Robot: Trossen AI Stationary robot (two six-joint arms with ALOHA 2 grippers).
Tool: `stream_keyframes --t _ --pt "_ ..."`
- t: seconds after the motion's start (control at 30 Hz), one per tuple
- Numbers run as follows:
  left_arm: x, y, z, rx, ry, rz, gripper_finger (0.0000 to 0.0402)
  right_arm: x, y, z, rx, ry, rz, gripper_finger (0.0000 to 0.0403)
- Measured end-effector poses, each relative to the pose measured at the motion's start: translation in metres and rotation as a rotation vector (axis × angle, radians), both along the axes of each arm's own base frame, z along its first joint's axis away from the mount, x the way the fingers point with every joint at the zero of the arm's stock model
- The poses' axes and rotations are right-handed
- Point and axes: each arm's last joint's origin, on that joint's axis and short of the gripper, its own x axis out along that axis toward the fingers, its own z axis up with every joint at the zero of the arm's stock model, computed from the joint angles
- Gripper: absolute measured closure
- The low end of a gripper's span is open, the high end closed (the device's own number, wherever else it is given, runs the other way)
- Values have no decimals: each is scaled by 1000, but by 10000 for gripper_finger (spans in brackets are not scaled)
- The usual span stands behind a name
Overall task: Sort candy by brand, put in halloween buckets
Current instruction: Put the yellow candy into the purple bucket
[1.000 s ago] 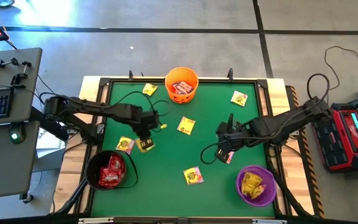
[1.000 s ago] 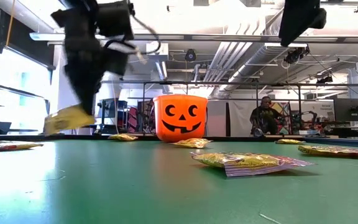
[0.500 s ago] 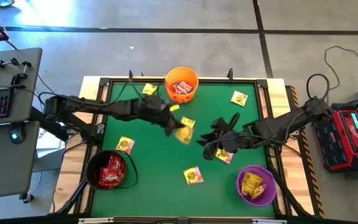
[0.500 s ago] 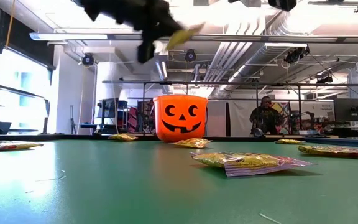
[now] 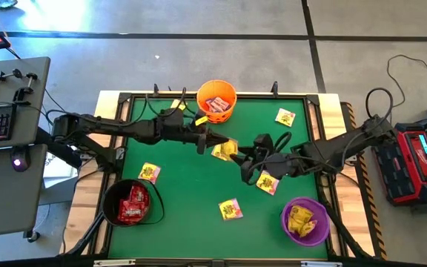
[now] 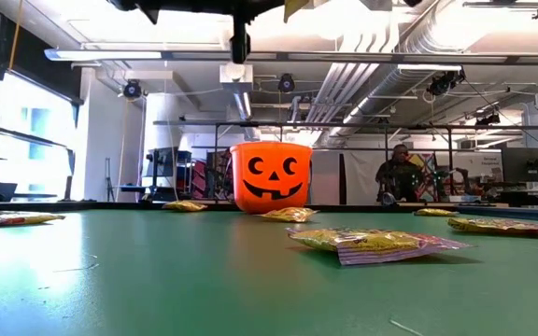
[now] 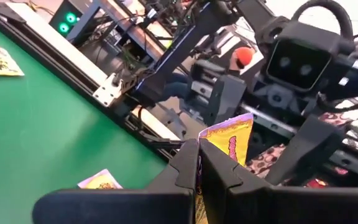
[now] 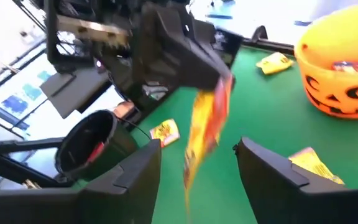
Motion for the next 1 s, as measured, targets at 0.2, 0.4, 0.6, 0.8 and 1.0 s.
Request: stream_keyframes --t 0.2,0.4,0.6,0.8,1.0 --pt "1 -6 2 10 -18 -16 401 14 -9 0 15 -30 43 250" --pt "1 -11 8 45 -84 -39 401 26 -14 -11 40 8 69 316" --pt "1 -11 8 75 -91 -44 386 23 -15 -8 23 11 85 390" --pt "1 -11 10 158 -121 -48 340 8 -14 4 69 5 172 386" --pt "1 -10 10 206 -122 -45 294 -25 1 14 101 75 331 388"
